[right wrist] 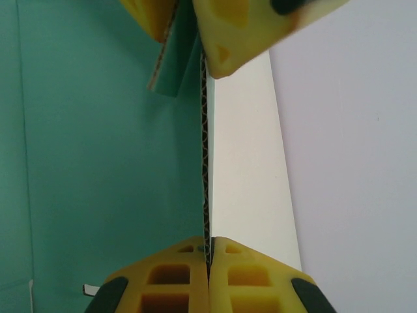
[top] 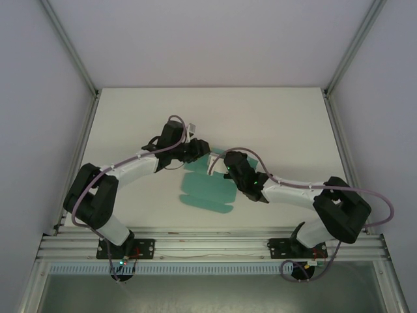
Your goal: Assemble paper box
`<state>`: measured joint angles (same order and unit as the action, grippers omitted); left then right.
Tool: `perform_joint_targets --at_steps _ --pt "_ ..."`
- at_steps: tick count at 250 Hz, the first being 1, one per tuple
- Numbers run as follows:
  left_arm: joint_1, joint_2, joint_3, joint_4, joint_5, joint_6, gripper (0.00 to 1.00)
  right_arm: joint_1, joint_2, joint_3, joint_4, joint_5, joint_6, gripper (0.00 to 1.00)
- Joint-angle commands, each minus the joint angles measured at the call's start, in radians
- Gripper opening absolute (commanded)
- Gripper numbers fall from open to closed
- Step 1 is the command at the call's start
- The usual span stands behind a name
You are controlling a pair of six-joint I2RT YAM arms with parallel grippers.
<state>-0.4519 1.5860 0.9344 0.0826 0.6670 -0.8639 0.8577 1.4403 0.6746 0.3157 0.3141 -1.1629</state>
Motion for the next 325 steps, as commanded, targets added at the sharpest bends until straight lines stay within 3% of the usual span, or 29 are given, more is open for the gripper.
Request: perform_joint_targets --at_steps 1,54,80,92,111,142,193,235,261,325 --pt "-0.008 -0.046 -0.022 0.047 -0.064 -0.024 0.21 0.018 -0.038 -0.012 0.012 -0.030 0.027 0.00" --pt "-0.008 -0.110 -0.065 0.040 -0.083 -0.009 0.23 0.017 -0.055 -0.018 0.007 -0.027 0.039 0.00" --pt "-0.008 -0.157 -0.054 -0.103 -0.162 0.070 0.45 0.019 -0.064 -0.020 0.000 -0.009 0.038 0.00" --pt "-0.007 -0.195 -0.057 -0.179 -0.223 0.113 0.63 0.018 -0.072 -0.021 -0.013 -0.007 0.044 0.00" --pt "-0.002 -0.271 -0.088 -0.264 -0.323 0.169 0.82 0.018 -0.077 -0.026 -0.023 0.001 0.052 0.00" --pt "0.052 -0.400 -0.178 -0.366 -0.444 0.219 1.00 0.017 -0.091 -0.037 -0.022 0.006 0.062 0.00" --pt "0.237 -0.505 -0.373 -0.294 -0.383 0.264 1.00 -0.007 -0.134 -0.032 -0.068 -0.067 0.144 0.00" --pt "0.242 -0.493 -0.415 -0.227 -0.352 0.296 0.99 -0.057 -0.167 -0.035 -0.080 -0.194 0.222 0.00" --pt "0.244 -0.469 -0.424 -0.201 -0.402 0.293 0.99 -0.078 -0.192 -0.035 -0.100 -0.289 0.229 0.00" --pt "0.243 -0.388 -0.417 -0.066 -0.347 0.307 0.94 -0.087 -0.188 -0.014 -0.124 -0.294 0.250 0.00"
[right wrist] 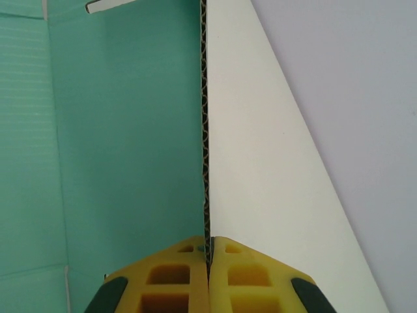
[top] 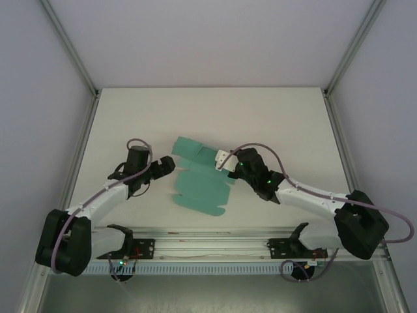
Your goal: Assemble paper box
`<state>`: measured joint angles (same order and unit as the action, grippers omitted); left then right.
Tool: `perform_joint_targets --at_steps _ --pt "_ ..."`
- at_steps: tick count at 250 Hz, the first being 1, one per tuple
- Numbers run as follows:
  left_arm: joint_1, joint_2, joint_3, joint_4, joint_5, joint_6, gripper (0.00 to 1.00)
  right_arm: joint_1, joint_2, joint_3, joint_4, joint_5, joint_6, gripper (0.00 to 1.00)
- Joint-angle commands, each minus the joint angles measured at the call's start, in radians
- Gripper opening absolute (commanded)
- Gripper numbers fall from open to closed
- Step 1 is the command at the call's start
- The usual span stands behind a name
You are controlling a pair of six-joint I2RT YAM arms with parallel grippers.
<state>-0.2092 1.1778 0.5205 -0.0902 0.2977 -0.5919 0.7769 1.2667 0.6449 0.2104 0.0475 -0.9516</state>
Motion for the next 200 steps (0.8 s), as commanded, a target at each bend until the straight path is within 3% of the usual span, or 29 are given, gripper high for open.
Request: perform_joint_targets --at_steps 1,44,78,157,183,200 --pt "0.001 0.022 -0.004 0.110 0.025 0.035 0.94 -0.007 -0.014 0.015 -0.018 -0.028 0.039 0.00" --pt "-0.001 0.020 -0.037 0.243 0.194 0.101 0.89 -0.008 -0.019 0.015 0.003 -0.045 0.060 0.00" --pt "-0.001 0.009 -0.057 0.266 0.218 0.119 0.79 -0.010 -0.028 0.016 0.027 -0.062 0.082 0.00" --pt "0.001 -0.094 -0.071 0.058 -0.101 0.089 0.78 -0.017 -0.047 0.018 -0.002 -0.065 0.079 0.00" --pt "0.001 -0.078 -0.063 0.029 -0.123 0.093 0.78 -0.018 -0.049 0.010 0.005 -0.064 0.087 0.00" --pt "0.001 -0.058 -0.053 0.052 -0.032 0.120 0.76 -0.017 -0.049 0.007 0.012 -0.070 0.090 0.00"
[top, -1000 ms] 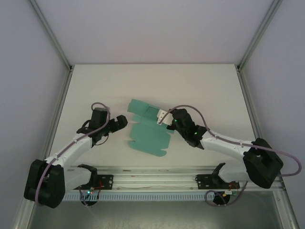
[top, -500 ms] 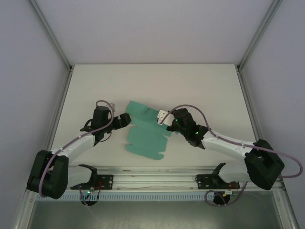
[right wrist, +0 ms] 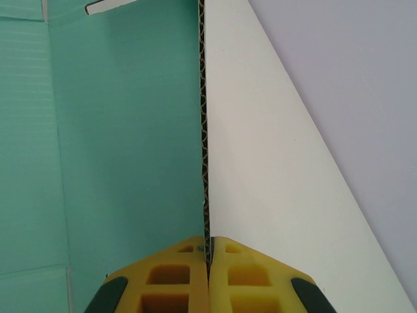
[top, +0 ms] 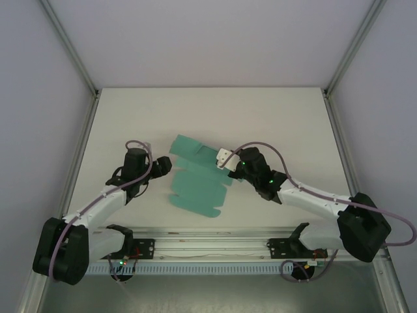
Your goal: Assemble paper box
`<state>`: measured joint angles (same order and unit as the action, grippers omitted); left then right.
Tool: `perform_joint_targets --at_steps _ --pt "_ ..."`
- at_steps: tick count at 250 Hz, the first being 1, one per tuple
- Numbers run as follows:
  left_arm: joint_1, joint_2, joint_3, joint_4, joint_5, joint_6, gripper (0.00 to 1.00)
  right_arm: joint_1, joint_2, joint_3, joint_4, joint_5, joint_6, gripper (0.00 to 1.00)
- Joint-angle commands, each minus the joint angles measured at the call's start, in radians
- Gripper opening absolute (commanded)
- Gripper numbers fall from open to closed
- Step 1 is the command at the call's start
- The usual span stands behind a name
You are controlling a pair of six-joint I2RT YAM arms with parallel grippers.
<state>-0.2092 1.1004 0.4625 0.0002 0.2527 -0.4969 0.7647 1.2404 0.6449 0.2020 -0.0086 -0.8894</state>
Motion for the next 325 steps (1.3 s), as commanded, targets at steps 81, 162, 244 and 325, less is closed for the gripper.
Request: perform_joint_targets --at_steps 81,162,244,325 --pt "-0.013 0.052 -0.036 0.238 0.345 0.040 0.75 -0.004 -0.013 0.014 0.029 -0.039 0.053 0.00" --pt "-0.048 0.138 -0.047 0.402 0.512 0.043 0.72 -0.006 -0.013 0.027 0.060 -0.097 0.092 0.00" --pt "-0.057 0.210 -0.033 0.483 0.525 0.006 0.34 -0.005 -0.036 0.029 0.054 -0.137 0.116 0.00" --pt "-0.070 0.213 -0.021 0.419 0.474 0.021 0.07 -0.005 -0.045 0.034 0.007 -0.122 0.091 0.00"
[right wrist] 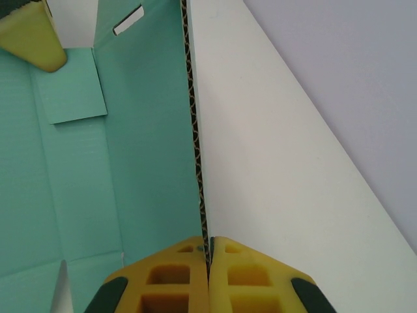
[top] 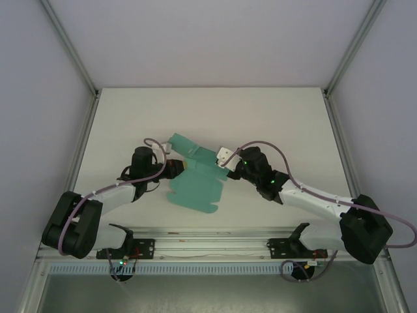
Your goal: Assemble paper box
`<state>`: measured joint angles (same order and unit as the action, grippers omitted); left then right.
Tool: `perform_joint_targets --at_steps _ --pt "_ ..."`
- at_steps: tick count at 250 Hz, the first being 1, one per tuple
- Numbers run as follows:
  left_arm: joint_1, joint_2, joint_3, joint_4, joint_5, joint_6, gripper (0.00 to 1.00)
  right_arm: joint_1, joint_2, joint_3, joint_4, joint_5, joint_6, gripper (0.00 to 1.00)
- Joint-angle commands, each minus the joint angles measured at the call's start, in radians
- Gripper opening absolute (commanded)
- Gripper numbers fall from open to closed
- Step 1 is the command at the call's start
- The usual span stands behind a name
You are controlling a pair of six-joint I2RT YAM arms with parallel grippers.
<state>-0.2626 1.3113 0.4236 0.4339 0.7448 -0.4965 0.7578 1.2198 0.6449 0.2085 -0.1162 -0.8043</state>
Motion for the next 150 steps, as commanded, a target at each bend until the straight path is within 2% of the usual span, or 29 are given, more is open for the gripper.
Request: perform_joint_targets --at_steps 1,23,37,43,51,58,78,89,105,114,150 --pt "-0.017 0.003 0.018 -0.016 -0.019 0.021 0.07 0.002 -0.025 0.033 0.000 -0.014 0.005 0.00" --pt "-0.020 -0.006 0.026 -0.050 -0.038 0.030 0.08 0.002 -0.020 0.041 -0.016 0.007 -0.016 0.00" --pt "-0.022 -0.015 0.033 -0.087 -0.062 0.036 0.16 0.002 -0.017 0.051 -0.037 0.029 -0.042 0.00" --pt "-0.022 -0.023 0.034 -0.107 -0.073 0.041 0.23 0.002 -0.016 0.056 -0.044 0.039 -0.053 0.00" --pt "-0.022 -0.033 0.038 -0.135 -0.096 0.044 0.40 0.001 -0.014 0.065 -0.061 0.052 -0.070 0.00" --pt "-0.023 -0.046 0.039 -0.159 -0.120 0.047 0.50 0.001 -0.013 0.069 -0.078 0.064 -0.089 0.00" --pt "-0.021 -0.094 0.047 -0.243 -0.206 0.045 0.63 0.002 -0.004 0.092 -0.126 0.107 -0.144 0.00" --pt "-0.021 -0.129 0.053 -0.288 -0.243 0.048 0.75 0.002 0.000 0.100 -0.144 0.129 -0.174 0.00" --pt "-0.021 -0.184 0.059 -0.344 -0.296 0.044 0.87 0.003 0.009 0.106 -0.159 0.165 -0.217 0.00" --pt "-0.020 -0.218 0.065 -0.378 -0.335 0.038 0.99 0.005 0.016 0.110 -0.162 0.184 -0.242 0.00" --pt "-0.010 -0.316 0.130 -0.554 -0.557 -0.003 1.00 0.032 0.060 0.116 -0.148 0.271 -0.344 0.00"
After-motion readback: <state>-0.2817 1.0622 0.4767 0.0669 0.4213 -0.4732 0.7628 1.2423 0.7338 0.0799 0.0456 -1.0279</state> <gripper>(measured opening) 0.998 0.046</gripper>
